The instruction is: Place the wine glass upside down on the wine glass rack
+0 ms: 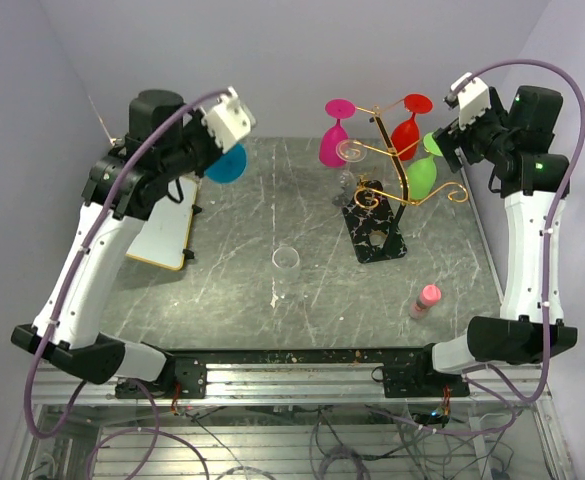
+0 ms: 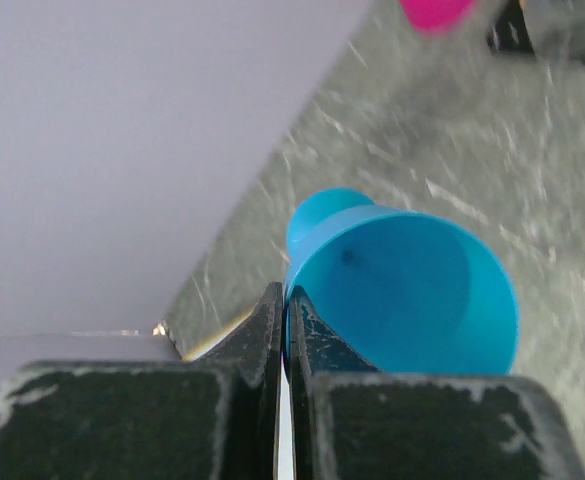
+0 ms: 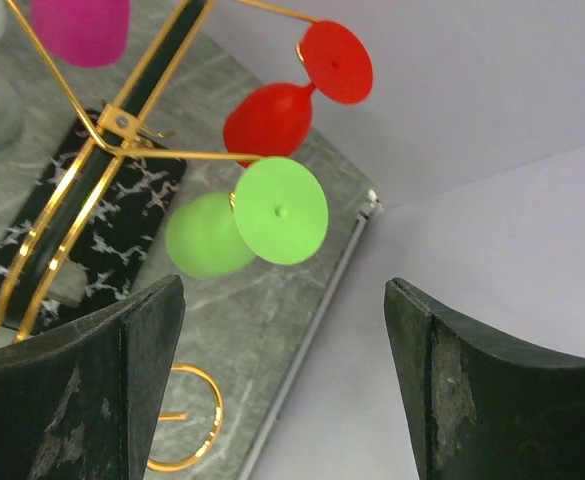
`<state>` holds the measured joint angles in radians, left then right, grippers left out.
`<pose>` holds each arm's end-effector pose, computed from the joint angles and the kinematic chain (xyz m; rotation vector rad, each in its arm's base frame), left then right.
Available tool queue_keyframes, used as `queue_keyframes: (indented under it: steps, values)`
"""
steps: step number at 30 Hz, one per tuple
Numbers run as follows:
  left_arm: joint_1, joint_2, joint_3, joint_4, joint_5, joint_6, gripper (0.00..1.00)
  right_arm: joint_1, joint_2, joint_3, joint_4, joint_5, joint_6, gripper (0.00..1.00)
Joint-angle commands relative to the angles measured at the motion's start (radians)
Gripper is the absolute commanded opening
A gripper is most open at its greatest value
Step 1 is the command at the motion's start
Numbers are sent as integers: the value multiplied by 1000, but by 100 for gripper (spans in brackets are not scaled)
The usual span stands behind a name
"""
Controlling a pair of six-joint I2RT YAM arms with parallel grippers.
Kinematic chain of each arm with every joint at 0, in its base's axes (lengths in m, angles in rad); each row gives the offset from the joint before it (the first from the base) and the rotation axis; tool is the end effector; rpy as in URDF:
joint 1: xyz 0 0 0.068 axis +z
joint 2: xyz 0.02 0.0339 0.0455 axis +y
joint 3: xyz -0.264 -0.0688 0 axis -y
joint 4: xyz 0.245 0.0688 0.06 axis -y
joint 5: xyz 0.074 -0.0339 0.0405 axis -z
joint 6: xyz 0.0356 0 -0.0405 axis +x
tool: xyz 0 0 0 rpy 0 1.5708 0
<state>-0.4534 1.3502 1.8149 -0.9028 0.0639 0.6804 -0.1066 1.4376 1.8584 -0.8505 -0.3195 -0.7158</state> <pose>0.2269 -0.1131 0.4881 1.1130 1.6723 0.0809 0.2816 -0.0189 0.4851 -0.7864 1.8212 -0.2147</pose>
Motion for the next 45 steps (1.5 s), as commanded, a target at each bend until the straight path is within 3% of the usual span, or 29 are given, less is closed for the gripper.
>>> queue_keyframes:
  steps: [1, 10, 18, 22, 25, 33, 45]
  values:
    - [-4, 74, 149, 195, 11, -224, 7, -7, 19, 80, -14, -112, 81, 80]
    - [-4, 224, 421, 288, 196, -510, 7, 21, 60, 137, 107, -408, 383, 79]
    - [-4, 269, 434, 396, 362, -737, 7, 97, 61, -33, 484, -693, 841, 77]
    - [-4, 277, 427, 434, 414, -787, 7, 181, 85, -102, 589, -684, 947, 76]
    - [-5, 279, 419, 445, 435, -788, 7, 233, 105, -137, 649, -673, 1007, 68]
    - [-7, 278, 397, 443, 447, -762, 7, 288, 153, -111, 682, -603, 1082, 59]
    - [-25, 272, 372, 428, 443, -721, 7, 309, 175, -85, 699, -582, 1130, 30]
